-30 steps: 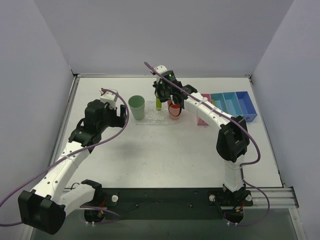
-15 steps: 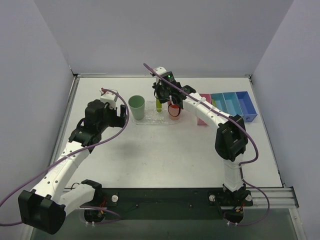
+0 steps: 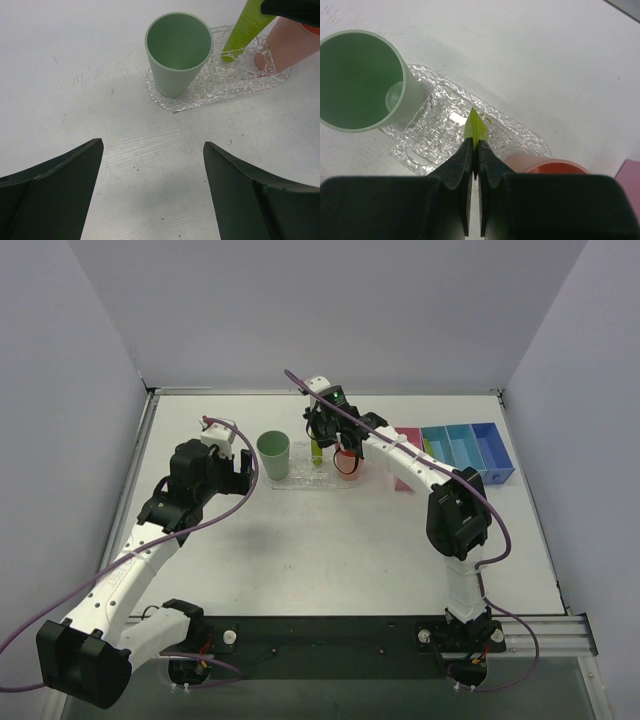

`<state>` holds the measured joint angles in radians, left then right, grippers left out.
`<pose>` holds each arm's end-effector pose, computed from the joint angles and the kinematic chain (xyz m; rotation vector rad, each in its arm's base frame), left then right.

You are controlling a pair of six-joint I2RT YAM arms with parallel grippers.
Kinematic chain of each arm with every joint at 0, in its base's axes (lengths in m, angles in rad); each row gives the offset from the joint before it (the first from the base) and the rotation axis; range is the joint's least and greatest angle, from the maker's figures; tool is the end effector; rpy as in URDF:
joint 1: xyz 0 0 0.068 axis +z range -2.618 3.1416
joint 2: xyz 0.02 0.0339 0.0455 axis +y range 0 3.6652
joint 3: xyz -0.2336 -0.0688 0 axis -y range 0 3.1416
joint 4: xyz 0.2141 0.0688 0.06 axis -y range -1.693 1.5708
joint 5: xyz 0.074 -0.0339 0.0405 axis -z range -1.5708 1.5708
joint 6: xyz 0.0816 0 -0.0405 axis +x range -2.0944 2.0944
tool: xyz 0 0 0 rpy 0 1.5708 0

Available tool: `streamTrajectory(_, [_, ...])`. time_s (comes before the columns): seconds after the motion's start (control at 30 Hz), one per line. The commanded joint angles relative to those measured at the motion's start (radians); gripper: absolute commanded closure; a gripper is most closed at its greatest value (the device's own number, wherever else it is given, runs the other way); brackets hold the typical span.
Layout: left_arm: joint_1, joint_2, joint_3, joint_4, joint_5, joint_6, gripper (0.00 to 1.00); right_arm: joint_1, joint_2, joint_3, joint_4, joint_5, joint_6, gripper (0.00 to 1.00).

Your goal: Prepare toiletry sets of a toothbrush and toothpaste on the tray

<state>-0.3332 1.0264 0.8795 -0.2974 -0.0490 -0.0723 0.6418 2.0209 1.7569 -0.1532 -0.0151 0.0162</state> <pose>0.2470 -0.0813 0.2745 0.2318 2.0074 -0.2084 0.3887 0.2921 0.2628 -0.6294 1.9140 0.4379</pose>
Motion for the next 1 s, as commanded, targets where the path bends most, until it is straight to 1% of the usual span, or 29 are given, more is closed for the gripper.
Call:
streamTrajectory(0.0, [-0.004,-0.002,0.045,0.015,-0.008,0.006,0.08,-0.005,0.006,0.003,0.057,0.012,-0.033,1.00])
streamTrajectory(0.67, [-0.006,0.000,0.045,0.017,-0.006,0.006,0.08,-0.004,0.018,-0.031,0.073,0.012,-0.039,0.99])
streamTrajectory(0.83, [-0.007,0.000,0.045,0.017,-0.006,0.006,0.08,-0.004,0.019,-0.036,0.072,0.012,-0.038,0.95])
streamTrajectory(0.93, [-0.009,0.000,0.045,0.017,-0.006,0.008,0.08,-0.004,0.015,-0.037,0.072,0.012,-0.038,0.89])
streamTrajectory(0.97, [-0.009,0.000,0.044,0.017,-0.006,0.006,0.08,-0.004,0.013,-0.040,0.072,0.012,-0.038,0.85])
